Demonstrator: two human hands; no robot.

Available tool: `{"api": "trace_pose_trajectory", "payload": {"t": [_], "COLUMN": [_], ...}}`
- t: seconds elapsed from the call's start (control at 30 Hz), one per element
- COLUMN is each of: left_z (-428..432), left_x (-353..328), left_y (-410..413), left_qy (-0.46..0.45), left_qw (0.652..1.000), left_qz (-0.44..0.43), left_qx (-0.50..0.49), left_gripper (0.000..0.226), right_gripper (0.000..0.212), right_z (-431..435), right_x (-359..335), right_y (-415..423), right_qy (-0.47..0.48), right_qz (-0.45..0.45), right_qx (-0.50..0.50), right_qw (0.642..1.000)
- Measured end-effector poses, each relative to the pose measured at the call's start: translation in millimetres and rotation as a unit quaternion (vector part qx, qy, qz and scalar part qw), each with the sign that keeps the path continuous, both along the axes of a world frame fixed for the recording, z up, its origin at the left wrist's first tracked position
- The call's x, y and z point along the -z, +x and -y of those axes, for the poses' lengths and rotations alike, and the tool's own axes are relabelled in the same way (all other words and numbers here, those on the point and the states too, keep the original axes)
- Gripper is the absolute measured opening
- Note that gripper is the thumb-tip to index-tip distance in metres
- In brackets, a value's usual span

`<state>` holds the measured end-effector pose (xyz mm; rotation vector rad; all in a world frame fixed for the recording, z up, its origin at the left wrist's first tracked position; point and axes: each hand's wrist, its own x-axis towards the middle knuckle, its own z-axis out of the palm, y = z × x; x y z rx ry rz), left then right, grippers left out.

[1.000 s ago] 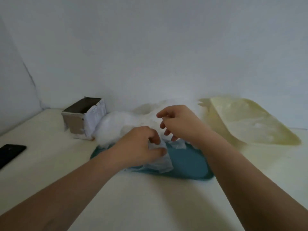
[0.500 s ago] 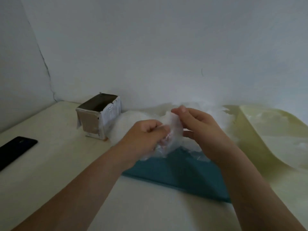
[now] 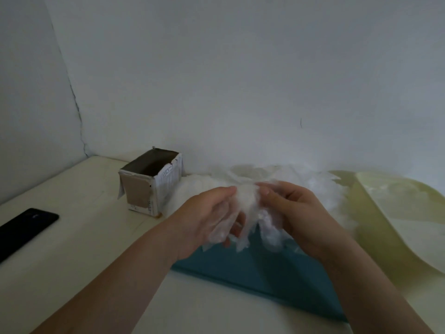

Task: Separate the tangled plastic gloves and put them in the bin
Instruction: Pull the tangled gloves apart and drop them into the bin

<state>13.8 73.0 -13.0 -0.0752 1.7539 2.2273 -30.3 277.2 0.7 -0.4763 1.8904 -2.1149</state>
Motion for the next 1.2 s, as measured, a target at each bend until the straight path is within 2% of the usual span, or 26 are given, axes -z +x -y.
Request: {"api": "trace_pose_trajectory", "payload": {"t": [0.07,0.2,0.27,0.37,0.4,0.5,0.6,0.73,0.8,0.9,0.97,1.1,1.2], "left_z": [4.2,12.9,12.3,8.0,6.6,3.5,3.4,20.6,32.9,44.9,42.7,29.8,27.9], "left_x": [-2.5,-4.5,-1.8,5.6,6.7,1.9,2.4,8.8,11.0,16.1,22.2,39.3,44.1], "left_y": [1.1,-0.8,-1.8,-3.4,-3.4,-1.7,0.2,-3.8,-8.0,-12.7,-14.8,-15.6,-15.3], "left_qy": [-0.090,-0.136,-0.120,-0.102,-0.092,-0.072,-0.148,-0.231,-0.277,-0.369,-0.435,-0.508,-0.523], "left_qw": [0.996,0.987,0.985,0.981,0.980,0.983,0.974,0.953,0.929,0.860,0.828,0.812,0.810], "left_qz": [-0.017,-0.044,-0.056,-0.081,-0.092,-0.112,-0.140,-0.136,-0.140,-0.195,-0.232,-0.248,-0.232], "left_qx": [0.011,-0.069,-0.108,-0.146,-0.150,-0.123,-0.102,-0.139,-0.200,-0.292,-0.268,-0.146,-0.128], "left_gripper": [0.052,0.066,0.057,0.018,0.012,0.013,0.021,0.011,0.008,0.009,0.003,0.024,0.041], "right_gripper": [0.020,0.018,0.018,0.018,0.017,0.022,0.020,0.027,0.026,0.025,0.021,0.011,0.013], "right_z": [0.8,0.4,1.3,4.6,6.1,8.6,11.2,10.0,6.7,3.1,1.5,-3.7,-4.9], "right_x": [2.6,5.3,5.7,6.1,5.7,5.5,7.9,11.7,12.0,9.2,7.8,4.8,3.3], "right_y": [-0.6,-2.3,-1.6,0.8,2.5,4.6,5.1,2.8,1.1,2.9,3.6,4.0,6.0], "right_qy": [0.015,0.019,0.019,0.039,0.046,0.049,0.049,0.087,0.128,0.216,0.247,0.305,0.356], "right_qz": [0.004,0.033,0.054,0.056,0.052,0.044,0.025,-0.012,-0.041,-0.082,-0.078,-0.125,-0.153], "right_qx": [0.023,0.043,0.015,0.016,0.024,0.035,0.064,0.133,0.134,0.091,0.030,-0.065,-0.108], "right_qw": [1.000,0.998,0.998,0.998,0.997,0.997,0.996,0.987,0.982,0.969,0.965,0.942,0.915]}}
